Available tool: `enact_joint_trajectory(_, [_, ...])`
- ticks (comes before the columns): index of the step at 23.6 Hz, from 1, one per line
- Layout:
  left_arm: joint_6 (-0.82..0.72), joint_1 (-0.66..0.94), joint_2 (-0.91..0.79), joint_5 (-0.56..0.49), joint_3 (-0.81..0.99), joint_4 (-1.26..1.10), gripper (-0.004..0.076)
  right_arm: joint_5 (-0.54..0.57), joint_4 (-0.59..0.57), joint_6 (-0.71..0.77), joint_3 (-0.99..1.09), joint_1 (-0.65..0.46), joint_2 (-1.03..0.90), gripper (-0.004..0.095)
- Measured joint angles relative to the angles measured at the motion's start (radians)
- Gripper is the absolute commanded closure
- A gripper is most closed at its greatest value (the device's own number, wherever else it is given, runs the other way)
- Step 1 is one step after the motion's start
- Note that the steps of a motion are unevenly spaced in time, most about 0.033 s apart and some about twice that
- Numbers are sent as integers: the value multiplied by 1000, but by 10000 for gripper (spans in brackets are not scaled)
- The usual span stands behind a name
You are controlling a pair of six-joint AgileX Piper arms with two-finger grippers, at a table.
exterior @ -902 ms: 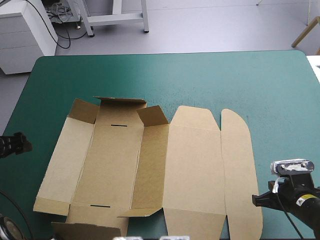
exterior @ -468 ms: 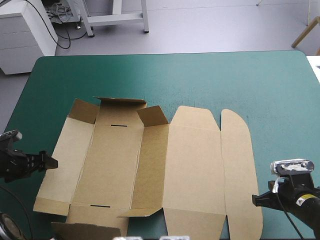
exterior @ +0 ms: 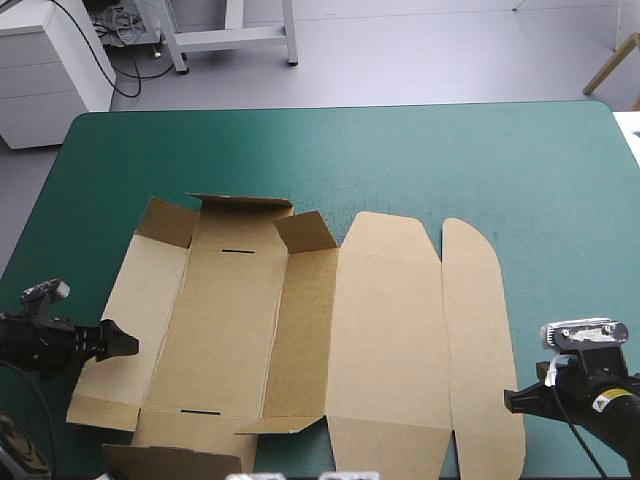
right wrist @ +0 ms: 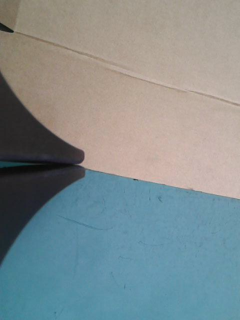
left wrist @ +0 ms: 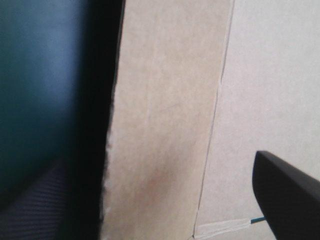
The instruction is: Fold the box
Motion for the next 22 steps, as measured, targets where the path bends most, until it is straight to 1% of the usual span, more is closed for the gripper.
enact_joint_trajectory(5, [7, -19, 2, 0, 0, -37, 22, 0, 0, 0, 0, 0, 0, 927])
enact_joint_trajectory(9, [3, -91, 6, 0, 0, -40, 38, 0, 0, 0, 0, 0, 0, 927])
enact_joint_trajectory(11, [-4, -130, 6, 0, 0, -40, 69, 0, 0, 0, 0, 0, 0, 927])
enact_joint_trajectory(14, [-25, -148, 6, -2, 0, -29, 135, 0, 0, 0, 0, 0, 0, 927])
enact_joint_trajectory(18, [-94, -180, 6, -3, 1, 60, 176, 0, 0, 0, 0, 0, 0, 927])
enact_joint_trajectory(22, [-108, -214, 6, -4, 1, 68, 218, 0, 0, 0, 0, 0, 0, 927])
